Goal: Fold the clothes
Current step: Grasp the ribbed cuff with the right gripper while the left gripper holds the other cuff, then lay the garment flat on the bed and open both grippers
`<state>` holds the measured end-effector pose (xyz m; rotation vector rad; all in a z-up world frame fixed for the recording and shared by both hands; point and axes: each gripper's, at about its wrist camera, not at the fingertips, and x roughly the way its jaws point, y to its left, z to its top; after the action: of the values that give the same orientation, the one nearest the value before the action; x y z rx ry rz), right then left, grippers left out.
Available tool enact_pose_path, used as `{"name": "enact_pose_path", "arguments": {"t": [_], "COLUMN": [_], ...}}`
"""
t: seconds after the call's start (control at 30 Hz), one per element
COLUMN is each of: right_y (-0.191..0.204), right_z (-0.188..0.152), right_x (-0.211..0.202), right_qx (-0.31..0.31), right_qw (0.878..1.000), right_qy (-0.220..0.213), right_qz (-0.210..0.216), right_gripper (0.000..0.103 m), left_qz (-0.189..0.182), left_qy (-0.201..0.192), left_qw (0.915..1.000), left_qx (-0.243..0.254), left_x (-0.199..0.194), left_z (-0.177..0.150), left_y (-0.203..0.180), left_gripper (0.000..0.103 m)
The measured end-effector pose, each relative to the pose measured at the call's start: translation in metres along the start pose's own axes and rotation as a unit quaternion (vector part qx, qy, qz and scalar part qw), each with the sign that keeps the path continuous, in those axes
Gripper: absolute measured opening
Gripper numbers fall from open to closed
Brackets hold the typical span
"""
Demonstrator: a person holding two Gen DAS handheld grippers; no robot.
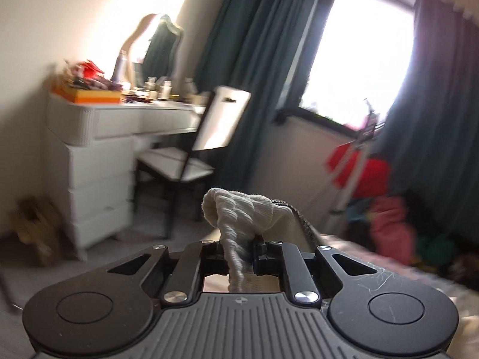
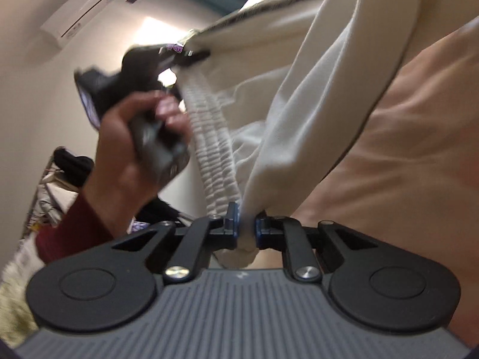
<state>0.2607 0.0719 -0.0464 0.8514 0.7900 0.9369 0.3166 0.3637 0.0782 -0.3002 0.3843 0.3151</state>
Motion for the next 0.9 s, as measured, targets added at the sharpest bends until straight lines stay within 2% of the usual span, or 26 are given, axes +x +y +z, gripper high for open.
{"name": "enact_pose_path", "arguments": {"t": [0.1, 0.17, 0.23, 0.33, 0.37, 0.4, 0.43, 0.47, 0.5, 0.53, 0.57, 0.6, 0.67, 0.77, 0.9], "right_y": [-0.010, -0.020, -0.033, -0.039, -0.038, -0.035, -0.032, -0.029, -0.025, -0.020, -0.015, -0.009, 0.003, 0.019, 0.032], "right_z": [-0.003, -0.007, -0.012, -0.006, -0.003, 0.000, 0.003, 0.006, 0.009, 0.010, 0.011, 0.012, 0.016, 0.021, 0.022], "right_x": [0.055, 0.078, 0.095, 0.098, 0.099, 0.097, 0.096, 0.094, 0.091, 0.084, 0.078, 0.070, 0.050, 0.018, -0.041], "right_qx": [0.018, 0.027, 0.038, 0.042, 0.036, 0.024, 0.010, -0.003, -0.019, -0.037, -0.055, -0.072, -0.102, -0.145, -0.212], "right_qw": [1.000, 0.999, 0.998, 0.998, 0.998, 0.998, 0.998, 0.997, 0.997, 0.996, 0.995, 0.994, 0.992, 0.985, 0.967], "right_qy": [0.022, 0.033, 0.037, 0.041, 0.047, 0.054, 0.061, 0.068, 0.073, 0.072, 0.070, 0.062, 0.045, 0.022, -0.026], "right_qz": [-0.001, -0.014, -0.028, -0.021, -0.021, -0.023, -0.024, -0.026, -0.033, -0.037, -0.041, -0.049, -0.066, -0.092, -0.138], "right_gripper": [0.014, 0.014, 0.014, 0.015, 0.016, 0.020, 0.028, 0.036, 0.053, 0.067, 0.072, 0.084, 0.084, 0.083, 0.083], "left_qz": [0.048, 0.050, 0.059, 0.051, 0.045, 0.039, 0.036, 0.033, 0.038, 0.043, 0.047, 0.047, 0.044, 0.030, -0.024], "left_qy": [0.036, 0.065, 0.074, 0.083, 0.088, 0.092, 0.095, 0.097, 0.097, 0.092, 0.087, 0.081, 0.071, 0.058, 0.045], "left_qw": [0.9981, 0.9966, 0.9955, 0.9951, 0.9947, 0.9942, 0.9940, 0.9937, 0.9938, 0.9942, 0.9947, 0.9953, 0.9964, 0.9979, 0.9987], "left_qx": [0.012, -0.001, -0.002, -0.017, -0.028, -0.039, -0.041, -0.044, -0.040, -0.034, -0.028, -0.024, -0.017, -0.006, 0.000], "left_x": [0.045, 0.071, 0.089, 0.100, 0.100, 0.101, 0.097, 0.093, 0.088, 0.078, 0.068, 0.057, 0.032, -0.011, -0.079], "left_z": [-0.006, -0.022, -0.040, -0.050, -0.051, -0.051, -0.049, -0.047, -0.045, -0.044, -0.044, -0.042, -0.042, -0.048, -0.070], "left_y": [0.025, 0.044, 0.055, 0.069, 0.074, 0.078, 0.081, 0.083, 0.084, 0.083, 0.081, 0.077, 0.069, 0.050, 0.020], "left_gripper": [0.014, 0.015, 0.016, 0.020, 0.023, 0.032, 0.039, 0.055, 0.070, 0.076, 0.083, 0.086, 0.091, 0.092, 0.092]}}
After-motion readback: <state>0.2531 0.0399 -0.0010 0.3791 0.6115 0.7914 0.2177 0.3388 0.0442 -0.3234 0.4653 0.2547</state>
